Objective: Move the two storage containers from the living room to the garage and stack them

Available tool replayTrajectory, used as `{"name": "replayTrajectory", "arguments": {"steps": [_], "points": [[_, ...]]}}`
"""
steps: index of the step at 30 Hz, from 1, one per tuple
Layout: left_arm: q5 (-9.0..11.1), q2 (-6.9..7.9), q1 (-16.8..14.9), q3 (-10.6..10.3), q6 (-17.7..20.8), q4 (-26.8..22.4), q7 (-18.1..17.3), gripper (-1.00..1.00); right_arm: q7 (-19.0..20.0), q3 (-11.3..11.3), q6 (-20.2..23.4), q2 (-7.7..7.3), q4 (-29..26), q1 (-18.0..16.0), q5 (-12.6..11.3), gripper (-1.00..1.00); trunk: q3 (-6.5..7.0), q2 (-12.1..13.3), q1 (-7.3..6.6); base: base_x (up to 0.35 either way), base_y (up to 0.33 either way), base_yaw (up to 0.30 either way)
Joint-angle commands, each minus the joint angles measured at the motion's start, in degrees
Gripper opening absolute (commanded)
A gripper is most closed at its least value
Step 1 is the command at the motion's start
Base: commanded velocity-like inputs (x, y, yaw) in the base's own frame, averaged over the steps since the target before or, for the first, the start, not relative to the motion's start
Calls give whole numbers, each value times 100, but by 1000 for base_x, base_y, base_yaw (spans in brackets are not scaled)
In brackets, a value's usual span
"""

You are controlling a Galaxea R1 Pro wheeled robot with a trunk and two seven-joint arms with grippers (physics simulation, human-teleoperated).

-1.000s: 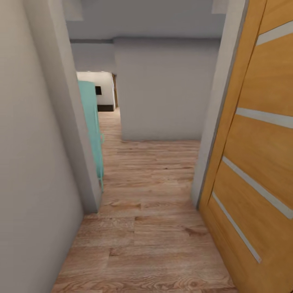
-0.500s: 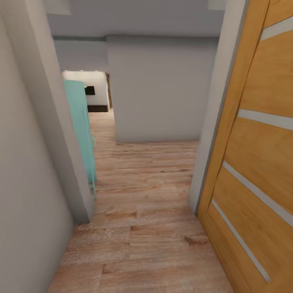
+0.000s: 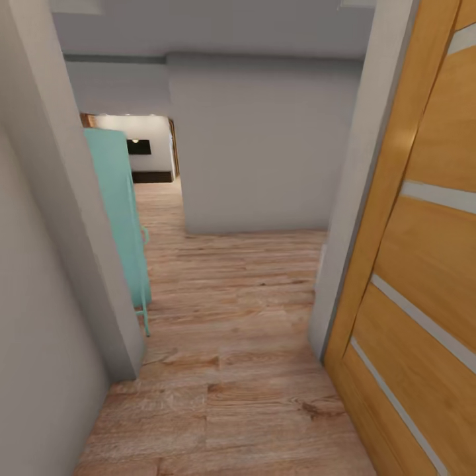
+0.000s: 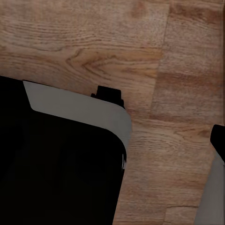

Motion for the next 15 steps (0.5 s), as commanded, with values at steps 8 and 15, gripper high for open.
{"name": "replayTrajectory", "arguments": {"steps": [8,15], "points": [[4,1,-2,6,-4,-1,-10,100,-2,48,-33,5,18,-6,-48,100,-5,-2,3,288,0,0],[2,1,-2,6,-4,-1,-10,100,0,48,-33,2,18,-3,-48,100,-5,-2,3,281,0,0]]}}
